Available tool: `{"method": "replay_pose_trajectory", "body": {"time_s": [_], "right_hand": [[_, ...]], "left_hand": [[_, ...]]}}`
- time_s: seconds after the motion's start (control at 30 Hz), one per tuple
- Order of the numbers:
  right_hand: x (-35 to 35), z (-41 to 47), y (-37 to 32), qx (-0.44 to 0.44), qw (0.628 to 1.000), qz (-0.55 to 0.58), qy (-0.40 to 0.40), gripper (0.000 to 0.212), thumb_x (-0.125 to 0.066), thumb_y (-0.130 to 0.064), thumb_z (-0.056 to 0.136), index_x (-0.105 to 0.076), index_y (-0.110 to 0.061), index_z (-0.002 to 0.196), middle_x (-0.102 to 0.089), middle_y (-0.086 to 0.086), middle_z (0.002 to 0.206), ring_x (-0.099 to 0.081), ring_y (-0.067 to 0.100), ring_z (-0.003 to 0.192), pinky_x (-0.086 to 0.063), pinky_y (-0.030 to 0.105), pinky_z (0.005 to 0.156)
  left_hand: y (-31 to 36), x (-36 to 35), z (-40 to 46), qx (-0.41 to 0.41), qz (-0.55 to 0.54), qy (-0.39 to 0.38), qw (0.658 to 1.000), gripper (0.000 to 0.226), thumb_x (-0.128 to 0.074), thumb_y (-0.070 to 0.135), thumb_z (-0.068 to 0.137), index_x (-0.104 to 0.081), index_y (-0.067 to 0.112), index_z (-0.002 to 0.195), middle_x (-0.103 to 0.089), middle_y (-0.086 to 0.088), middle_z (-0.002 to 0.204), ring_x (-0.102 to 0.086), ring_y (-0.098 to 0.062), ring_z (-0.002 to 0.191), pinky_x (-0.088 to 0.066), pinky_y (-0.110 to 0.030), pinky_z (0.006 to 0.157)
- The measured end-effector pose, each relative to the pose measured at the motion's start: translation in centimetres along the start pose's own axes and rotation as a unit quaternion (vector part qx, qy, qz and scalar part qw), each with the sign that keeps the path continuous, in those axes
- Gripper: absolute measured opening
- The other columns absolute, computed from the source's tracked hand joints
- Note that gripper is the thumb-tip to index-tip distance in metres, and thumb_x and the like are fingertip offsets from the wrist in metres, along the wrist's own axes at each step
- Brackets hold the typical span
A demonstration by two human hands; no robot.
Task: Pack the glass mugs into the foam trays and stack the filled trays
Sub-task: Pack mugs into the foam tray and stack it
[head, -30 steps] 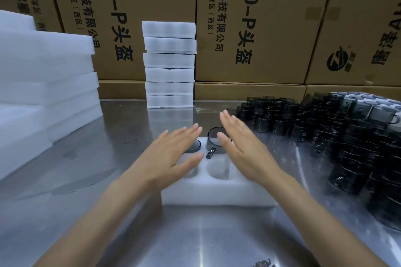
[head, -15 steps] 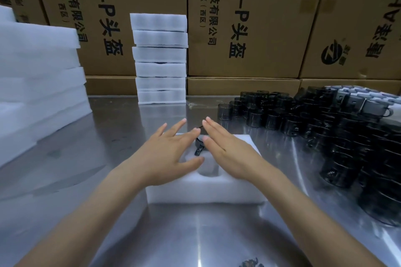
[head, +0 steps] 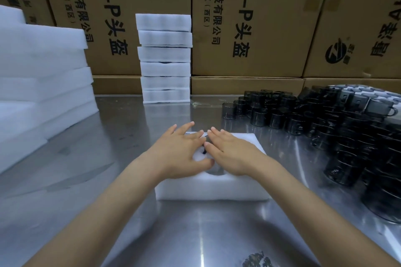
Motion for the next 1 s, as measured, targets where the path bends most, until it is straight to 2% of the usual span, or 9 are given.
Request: {"method": "replay_pose_trajectory", "body": {"time_s": [0.13,0.23,0.33,0.43,0.53,0.63,0.73,0.9,1.0], "right_hand": [[0.0,0.0,0.0,-0.002,1.0,0.001,0.003,0.058,-0.016,-0.047,0.1,-0.006,-0.023,0.152,0.002,-0.012,0.159,0.002,0.007,0.146,-0.009,0.033,0.118],[-0.1,0.0,0.1,-0.005,0.999,0.024,0.023,0.059,-0.016,-0.051,0.099,-0.012,-0.024,0.152,-0.003,-0.014,0.158,-0.001,0.005,0.145,-0.01,0.032,0.117],[0.0,-0.1,0.4,-0.001,0.992,0.098,0.076,0.05,-0.022,-0.054,0.098,-0.043,-0.033,0.138,-0.029,-0.017,0.152,-0.02,0.006,0.142,-0.022,0.033,0.11],[1.1,-0.1,1.4,-0.008,0.945,0.265,0.193,0.027,-0.043,-0.042,0.096,-0.066,-0.033,0.107,-0.064,-0.014,0.12,-0.055,0.01,0.113,-0.044,0.034,0.096],[2.7,-0.1,4.6,-0.059,0.85,0.42,0.311,0.019,-0.051,-0.026,0.092,-0.07,-0.029,0.095,-0.071,-0.011,0.097,-0.062,0.006,0.095,-0.047,0.026,0.081],[1.8,-0.6,9.5,-0.175,0.783,0.471,0.368,0.025,-0.045,-0.021,0.095,-0.065,-0.022,0.11,-0.07,-0.004,0.103,-0.06,0.01,0.086,-0.045,0.026,0.07],[-0.4,-0.9,13.3,-0.289,0.766,0.423,0.389,0.033,-0.044,-0.018,0.093,-0.057,-0.016,0.123,-0.064,0.007,0.118,-0.058,0.022,0.097,-0.046,0.037,0.087],[0.0,-0.1,15.4,-0.344,0.747,0.363,0.437,0.036,-0.046,-0.018,0.091,-0.057,-0.019,0.125,-0.039,0.003,0.143,-0.053,0.025,0.108,-0.036,0.029,0.088],[-0.1,0.6,16.2,-0.377,0.764,0.324,0.412,0.039,-0.045,-0.023,0.092,-0.053,-0.022,0.13,-0.022,-0.001,0.155,-0.05,0.027,0.117,-0.036,0.033,0.094]], "left_hand": [[0.0,-0.3,-0.2,0.005,-0.041,0.031,0.999,0.058,-0.039,0.055,0.091,-0.035,0.031,0.144,-0.025,0.016,0.154,-0.005,-0.009,0.145,-0.006,-0.036,0.116],[-0.1,-1.0,-0.8,0.01,-0.102,0.074,0.992,0.055,-0.041,0.051,0.093,-0.035,0.032,0.144,-0.029,0.018,0.152,-0.017,-0.006,0.141,-0.014,-0.027,0.114],[-0.2,-1.3,-1.3,0.023,-0.153,0.148,0.977,0.042,-0.048,0.045,0.093,-0.051,0.036,0.133,-0.043,0.021,0.142,-0.033,0.0,0.132,-0.025,-0.019,0.105],[-1.1,-1.3,-1.8,0.078,-0.344,0.195,0.915,0.017,-0.058,0.032,0.09,-0.072,0.037,0.099,-0.063,0.023,0.117,-0.052,0.005,0.113,-0.039,-0.019,0.095],[-2.0,-1.5,-2.4,0.103,-0.501,0.249,0.823,0.02,-0.06,0.021,0.091,-0.073,0.033,0.083,-0.07,0.021,0.096,-0.061,0.01,0.095,-0.042,-0.008,0.079],[-3.3,-2.0,-2.4,0.158,-0.573,0.276,0.755,0.024,-0.054,0.009,0.092,-0.071,0.025,0.088,-0.07,0.008,0.102,-0.062,-0.004,0.1,-0.046,-0.017,0.086],[-4.0,-3.0,-2.4,0.208,-0.618,0.25,0.716,0.02,-0.054,0.01,0.091,-0.071,0.019,0.096,-0.068,-0.001,0.113,-0.059,-0.018,0.112,-0.042,-0.038,0.103],[-4.0,-3.3,-2.2,0.18,-0.596,0.252,0.741,0.023,-0.054,0.008,0.091,-0.07,0.024,0.093,-0.061,0.004,0.121,-0.054,0.002,0.108,-0.037,-0.012,0.091],[-4.3,-3.4,-2.0,0.168,-0.591,0.254,0.747,0.025,-0.053,0.006,0.091,-0.069,0.025,0.09,-0.06,0.004,0.12,-0.053,0.005,0.105,-0.035,-0.013,0.089]]}}
Point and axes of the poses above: each hand's wrist, its own z-axis towards the middle knuckle, its own x-axis out of the back of the hand, y = z × x, the point moved 2 cm from there along z, towards the middle knuckle
